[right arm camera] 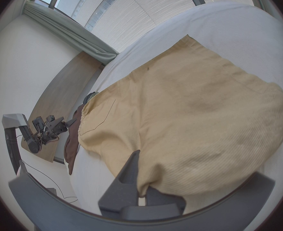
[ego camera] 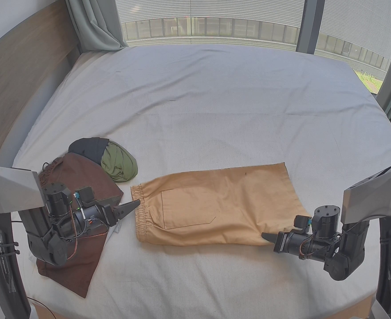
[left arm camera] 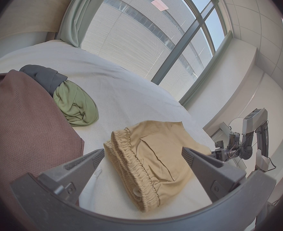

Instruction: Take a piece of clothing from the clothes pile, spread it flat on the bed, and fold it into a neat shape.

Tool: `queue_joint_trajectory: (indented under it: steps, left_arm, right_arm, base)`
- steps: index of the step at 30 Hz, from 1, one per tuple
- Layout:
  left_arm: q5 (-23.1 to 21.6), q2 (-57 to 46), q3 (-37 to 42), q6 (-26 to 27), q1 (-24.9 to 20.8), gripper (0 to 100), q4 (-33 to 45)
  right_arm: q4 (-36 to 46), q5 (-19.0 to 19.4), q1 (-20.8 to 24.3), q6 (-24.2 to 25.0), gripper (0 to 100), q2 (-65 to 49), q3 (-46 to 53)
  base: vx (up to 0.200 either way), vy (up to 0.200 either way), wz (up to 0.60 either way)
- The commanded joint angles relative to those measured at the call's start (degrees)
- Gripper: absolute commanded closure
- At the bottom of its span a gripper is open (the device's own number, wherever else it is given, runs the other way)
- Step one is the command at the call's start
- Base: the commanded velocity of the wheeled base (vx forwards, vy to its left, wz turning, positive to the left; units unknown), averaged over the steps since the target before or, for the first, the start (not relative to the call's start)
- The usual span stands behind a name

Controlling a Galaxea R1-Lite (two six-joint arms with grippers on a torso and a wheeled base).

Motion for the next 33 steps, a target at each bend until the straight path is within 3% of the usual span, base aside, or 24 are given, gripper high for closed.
queue_joint_trajectory:
  steps: [1,15,16,22,26,33]
  left_arm:
    - [0.0,0.2,0.1,-0.1,0.0,0,0.0]
    - [-0.2,0.9,0.2,-0.1,-0.1,0,0.0]
    - [-0.3,0.9,0.2,-0.1,-0.1,0,0.0]
    - [-0.4,0.8,0.3,-0.1,-0.1,0,0.0]
    - [-0.7,0.5,0.5,-0.3,-0.2,0,0.0]
    - [-0.7,0.2,0.6,-0.3,-0.3,0,-0.1]
  right_arm:
    - [0.0,0.1,-0.2,-0.6,100,-1.3,2.3]
    - [0.1,0.1,0.0,-0.9,100,-0.6,2.8]
    - [0.1,0.1,0.0,-0.9,0,-0.6,2.8]
    - [0.1,0.5,0.6,-2.0,0,-1.2,5.9]
    - [0.1,4.9,0.1,-8.8,0,-1.3,9.8]
    - [0.1,9.6,0.3,-10.8,0,-4.1,13.3]
  base:
    - [0.000,0.000,0.00]
    - [0.000,0.000,0.00]
    - [0.000,0.000,0.00]
    - [0.000,0.000,0.00]
    - [0.000,0.000,0.00]
    - [0.000,0.000,0.00]
